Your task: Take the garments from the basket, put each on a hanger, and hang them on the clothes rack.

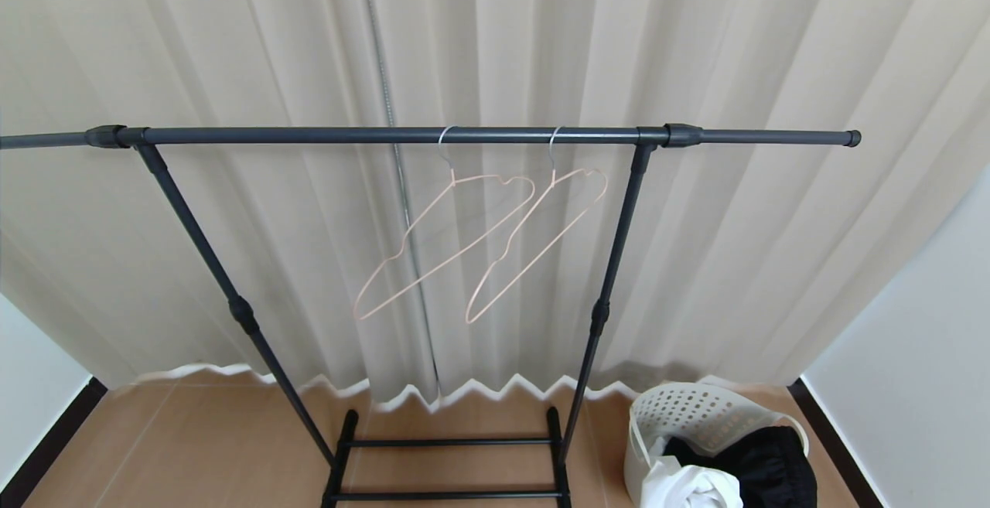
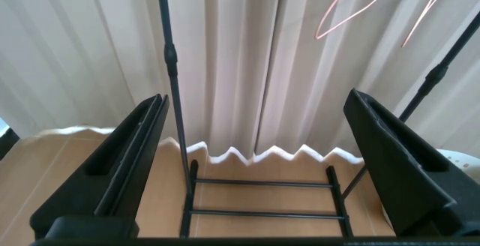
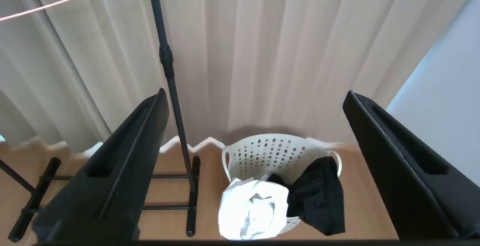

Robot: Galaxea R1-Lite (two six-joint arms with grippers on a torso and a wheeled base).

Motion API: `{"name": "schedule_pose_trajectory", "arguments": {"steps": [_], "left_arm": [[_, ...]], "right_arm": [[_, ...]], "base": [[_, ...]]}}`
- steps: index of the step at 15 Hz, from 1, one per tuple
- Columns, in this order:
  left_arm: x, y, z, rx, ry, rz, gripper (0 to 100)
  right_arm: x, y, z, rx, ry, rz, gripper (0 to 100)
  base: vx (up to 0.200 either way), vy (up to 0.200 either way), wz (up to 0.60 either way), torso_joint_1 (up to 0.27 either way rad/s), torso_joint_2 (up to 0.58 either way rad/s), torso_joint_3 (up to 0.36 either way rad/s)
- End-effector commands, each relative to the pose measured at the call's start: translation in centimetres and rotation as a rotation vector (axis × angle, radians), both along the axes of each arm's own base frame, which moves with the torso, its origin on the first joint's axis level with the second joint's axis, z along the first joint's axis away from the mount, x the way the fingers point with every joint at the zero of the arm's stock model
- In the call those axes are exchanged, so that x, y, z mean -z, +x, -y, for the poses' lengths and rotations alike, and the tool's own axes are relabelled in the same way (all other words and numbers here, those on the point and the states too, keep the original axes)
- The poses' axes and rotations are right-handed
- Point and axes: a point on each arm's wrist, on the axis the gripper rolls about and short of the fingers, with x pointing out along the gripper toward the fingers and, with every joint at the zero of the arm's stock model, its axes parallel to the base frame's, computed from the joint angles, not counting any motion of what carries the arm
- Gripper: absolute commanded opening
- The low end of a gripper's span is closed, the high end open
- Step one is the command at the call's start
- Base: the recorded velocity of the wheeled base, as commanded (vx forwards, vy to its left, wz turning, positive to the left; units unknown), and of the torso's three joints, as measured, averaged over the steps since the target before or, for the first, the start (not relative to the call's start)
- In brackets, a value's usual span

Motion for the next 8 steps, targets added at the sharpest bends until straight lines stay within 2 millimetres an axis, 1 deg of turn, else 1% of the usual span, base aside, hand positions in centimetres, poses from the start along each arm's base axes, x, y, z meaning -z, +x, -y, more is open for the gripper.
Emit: {"name": "schedule_pose_trajectory", "arguments": {"steps": [1,3,8], "left_arm": [[0.00,0.00,0.00,0.001,0.000,0.000,100],[0.00,0.00,0.00,0.001,-0.001,0.000,100],[0.00,0.00,0.00,0.001,-0.001,0.000,100]], "right_arm": [[-0.03,0.00,0.00,-0.001,-0.001,0.000,100],[-0.03,0.00,-0.01,-0.006,-0.001,0.000,100],[0.02,0.02,-0.02,-0.007,0.000,-0.002,100]], "base": [[0.000,0.000,0.00,0.000,0.00,0.000],[0.000,0.000,0.00,0.000,0.00,0.000],[0.000,0.000,0.00,-0.133,0.33,0.178]]}}
